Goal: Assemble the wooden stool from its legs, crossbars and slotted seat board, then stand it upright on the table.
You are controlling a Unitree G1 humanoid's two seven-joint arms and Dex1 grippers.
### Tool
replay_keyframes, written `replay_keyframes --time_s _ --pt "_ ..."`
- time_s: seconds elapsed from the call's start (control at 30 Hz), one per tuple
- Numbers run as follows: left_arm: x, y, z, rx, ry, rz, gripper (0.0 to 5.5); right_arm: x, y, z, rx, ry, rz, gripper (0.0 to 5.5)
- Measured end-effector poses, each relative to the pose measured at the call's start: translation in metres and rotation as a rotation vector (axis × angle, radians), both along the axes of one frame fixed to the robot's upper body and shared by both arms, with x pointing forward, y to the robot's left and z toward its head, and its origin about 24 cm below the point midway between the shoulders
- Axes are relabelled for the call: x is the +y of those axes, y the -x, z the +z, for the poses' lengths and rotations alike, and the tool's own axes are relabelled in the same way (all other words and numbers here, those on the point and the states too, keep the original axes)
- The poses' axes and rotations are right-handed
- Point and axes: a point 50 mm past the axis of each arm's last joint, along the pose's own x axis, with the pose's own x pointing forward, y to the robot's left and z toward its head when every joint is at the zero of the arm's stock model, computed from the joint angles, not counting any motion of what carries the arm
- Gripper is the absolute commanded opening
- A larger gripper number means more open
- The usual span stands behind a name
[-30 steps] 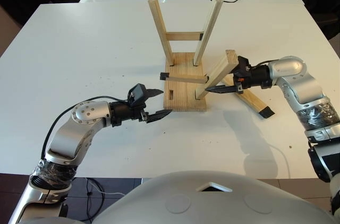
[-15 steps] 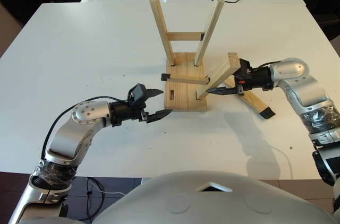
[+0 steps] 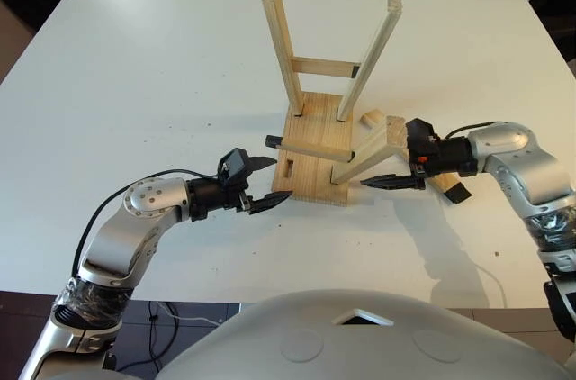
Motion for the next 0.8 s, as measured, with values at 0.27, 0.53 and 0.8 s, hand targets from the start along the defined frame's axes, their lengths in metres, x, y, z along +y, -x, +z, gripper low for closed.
replay_keyframes --time_s 0.27,0.53,0.8 --pt "-0.014 0.024 -0.009 0.063 0.053 0.008 3.83 -0.068 0.023 0.003 -0.083 0.204 -0.317 3.28" --pt "-0.021 0.029 -0.006 0.079 0.122 0.055 3.83 -0.085 0.045 -0.022 -0.017 0.195 -0.513 3.28" --pt "-0.021 0.028 -0.005 0.092 0.122 0.051 3.83 -0.089 0.042 -0.035 -0.011 0.181 -0.598 3.28"
